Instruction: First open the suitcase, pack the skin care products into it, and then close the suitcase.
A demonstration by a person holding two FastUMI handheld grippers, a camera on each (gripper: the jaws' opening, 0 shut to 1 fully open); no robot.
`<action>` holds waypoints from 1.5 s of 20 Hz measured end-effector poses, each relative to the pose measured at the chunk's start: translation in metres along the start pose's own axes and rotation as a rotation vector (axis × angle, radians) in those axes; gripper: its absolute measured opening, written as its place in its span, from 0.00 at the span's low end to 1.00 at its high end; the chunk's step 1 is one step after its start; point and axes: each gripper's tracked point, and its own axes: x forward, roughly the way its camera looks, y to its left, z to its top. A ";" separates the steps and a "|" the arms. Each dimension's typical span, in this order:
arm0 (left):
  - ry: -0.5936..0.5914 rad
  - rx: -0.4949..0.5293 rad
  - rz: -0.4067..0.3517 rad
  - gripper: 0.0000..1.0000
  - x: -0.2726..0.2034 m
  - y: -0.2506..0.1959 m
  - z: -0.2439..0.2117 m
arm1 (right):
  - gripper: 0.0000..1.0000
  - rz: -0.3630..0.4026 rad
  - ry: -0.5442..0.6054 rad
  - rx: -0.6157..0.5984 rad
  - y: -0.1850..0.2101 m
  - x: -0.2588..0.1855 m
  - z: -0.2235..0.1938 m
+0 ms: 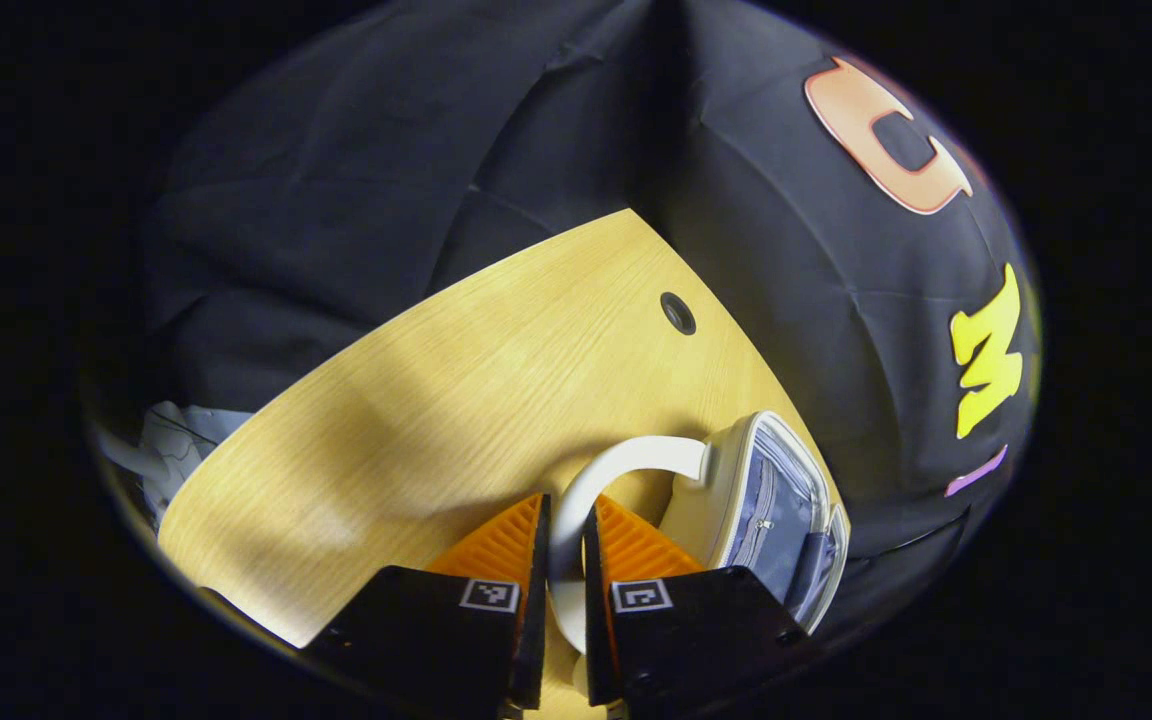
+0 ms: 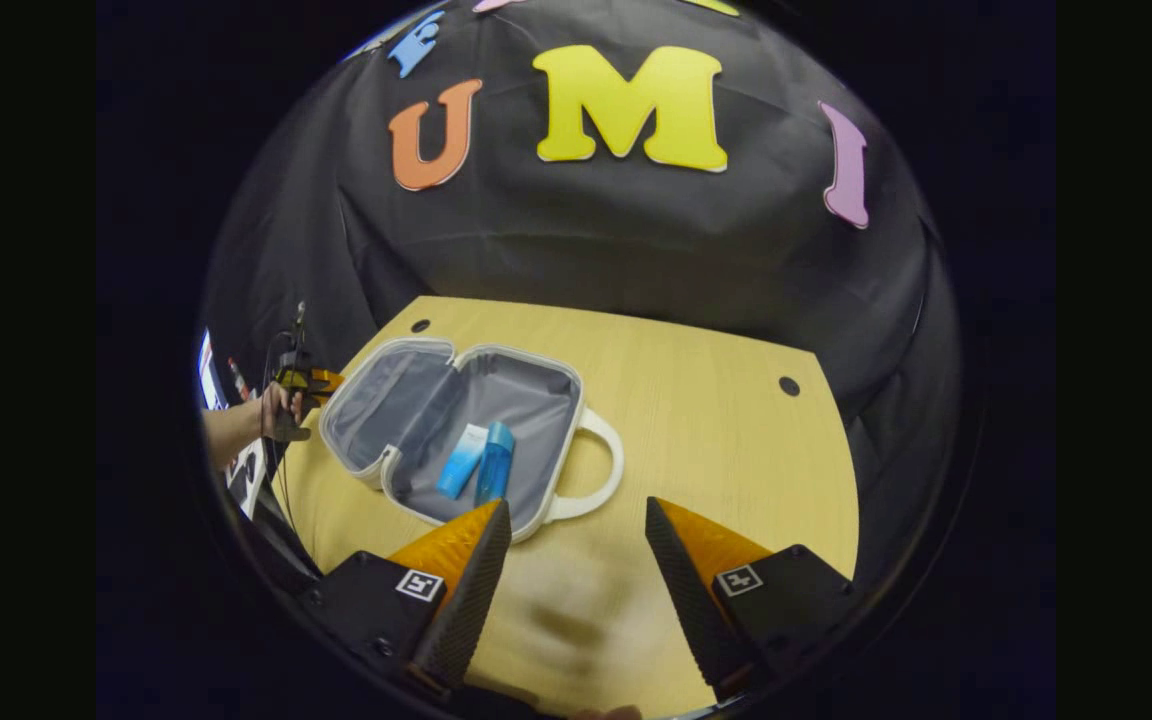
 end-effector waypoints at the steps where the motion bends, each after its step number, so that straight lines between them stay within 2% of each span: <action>1: -0.017 0.026 -0.011 0.17 -0.007 -0.006 0.005 | 0.78 -0.001 -0.016 0.005 -0.001 -0.003 0.003; 3: -0.054 0.089 -0.012 0.14 -0.022 -0.019 0.015 | 0.80 -0.009 -0.048 0.009 -0.004 -0.009 0.010; 4: -0.077 0.115 -0.010 0.14 -0.028 -0.027 0.020 | 0.78 -0.010 -0.059 0.013 -0.006 -0.012 0.012; 10: -0.200 0.229 -0.013 0.07 -0.076 -0.084 0.046 | 0.80 -0.006 -0.129 0.036 -0.015 -0.039 0.014; 15: -0.289 0.333 -0.089 0.06 -0.126 -0.165 0.053 | 0.77 -0.048 -0.213 0.066 -0.045 -0.067 0.019; 16: -0.301 0.368 -0.107 0.06 -0.136 -0.185 0.050 | 0.80 -0.058 -0.226 0.074 -0.050 -0.072 0.020; 20: -0.338 0.490 -0.219 0.06 -0.163 -0.278 0.025 | 0.77 -0.116 -0.300 0.050 -0.073 -0.098 0.027; 22: -0.357 0.553 -0.255 0.06 -0.173 -0.311 0.004 | 0.80 -0.135 -0.340 0.032 -0.081 -0.113 0.031; 25: -0.375 0.589 -0.296 0.06 -0.179 -0.342 -0.026 | 0.80 -0.158 -0.379 0.020 -0.091 -0.127 0.036; 30: -0.336 0.618 -0.351 0.06 -0.168 -0.393 -0.074 | 0.80 -0.189 -0.394 0.041 -0.109 -0.137 0.031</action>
